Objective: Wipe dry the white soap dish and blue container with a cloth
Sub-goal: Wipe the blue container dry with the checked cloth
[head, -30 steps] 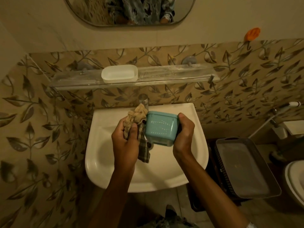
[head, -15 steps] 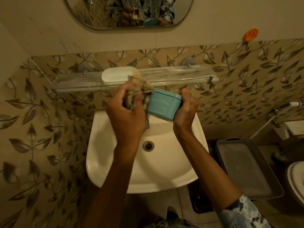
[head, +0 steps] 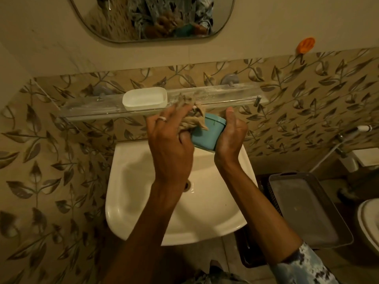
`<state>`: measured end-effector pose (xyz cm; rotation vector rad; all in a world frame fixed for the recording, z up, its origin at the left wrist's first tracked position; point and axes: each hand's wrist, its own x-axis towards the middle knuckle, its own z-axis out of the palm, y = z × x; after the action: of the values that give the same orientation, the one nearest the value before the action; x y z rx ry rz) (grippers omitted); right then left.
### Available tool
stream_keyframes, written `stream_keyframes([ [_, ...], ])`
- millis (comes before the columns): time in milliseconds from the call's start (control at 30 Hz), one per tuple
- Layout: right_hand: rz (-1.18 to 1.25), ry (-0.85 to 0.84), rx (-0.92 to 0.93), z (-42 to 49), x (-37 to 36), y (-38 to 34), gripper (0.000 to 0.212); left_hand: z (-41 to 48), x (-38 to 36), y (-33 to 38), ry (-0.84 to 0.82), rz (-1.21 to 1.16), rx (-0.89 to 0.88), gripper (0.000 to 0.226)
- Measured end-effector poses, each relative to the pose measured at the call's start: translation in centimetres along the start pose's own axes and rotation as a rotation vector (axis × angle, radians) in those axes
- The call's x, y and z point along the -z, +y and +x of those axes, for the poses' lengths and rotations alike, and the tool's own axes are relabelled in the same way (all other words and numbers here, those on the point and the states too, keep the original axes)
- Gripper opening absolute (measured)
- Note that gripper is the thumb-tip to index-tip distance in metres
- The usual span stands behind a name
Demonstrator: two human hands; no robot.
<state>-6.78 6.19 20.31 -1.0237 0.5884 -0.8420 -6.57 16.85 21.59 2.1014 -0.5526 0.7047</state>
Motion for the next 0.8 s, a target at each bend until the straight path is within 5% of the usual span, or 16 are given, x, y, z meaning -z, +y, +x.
stream_keyframes([
  [100,-0.304,-0.168,0.228,-4.5,-0.2,0.4,0.007,-2.5,-0.7,3.1,-0.017,0.006,-0.137,0.04],
  [167,-0.765,-0.01,0.398,-6.7,-1.0,-0.2,0.029,-3.6,-1.0,4.6,-0.05,-0.044,-0.176,0.035],
  [200,-0.797,0.056,0.465,-5.9,-0.8,0.6,0.035,-3.4,-0.9,4.7,-0.042,-0.044,-0.161,0.034],
  [267,-0.403,-0.287,0.111,-3.6,-0.1,0.2,0.023,-2.0,-0.5,3.8,0.005,-0.027,-0.103,0.038],
  [333,-0.018,-0.121,0.057,-0.8,0.8,-0.8,0.038,-0.3,0.1,2.4,0.043,0.005,-0.032,0.042],
  [433,-0.122,-0.052,0.116,-0.2,-0.1,-1.5,0.044,1.1,0.2,0.4,0.078,-0.035,0.101,0.05],
  [533,-0.194,-0.067,0.116,-1.0,0.5,-1.6,0.043,-0.9,-0.1,2.2,0.072,-0.04,0.057,0.048],
  [667,-0.237,-0.307,-0.206,-2.3,2.8,-0.6,0.039,-3.7,-0.7,4.0,0.03,-0.052,-0.179,0.036],
  [800,-0.171,-0.084,0.108,-1.0,1.4,-1.3,0.051,-1.8,-0.4,0.7,0.027,-0.045,-0.041,0.048],
])
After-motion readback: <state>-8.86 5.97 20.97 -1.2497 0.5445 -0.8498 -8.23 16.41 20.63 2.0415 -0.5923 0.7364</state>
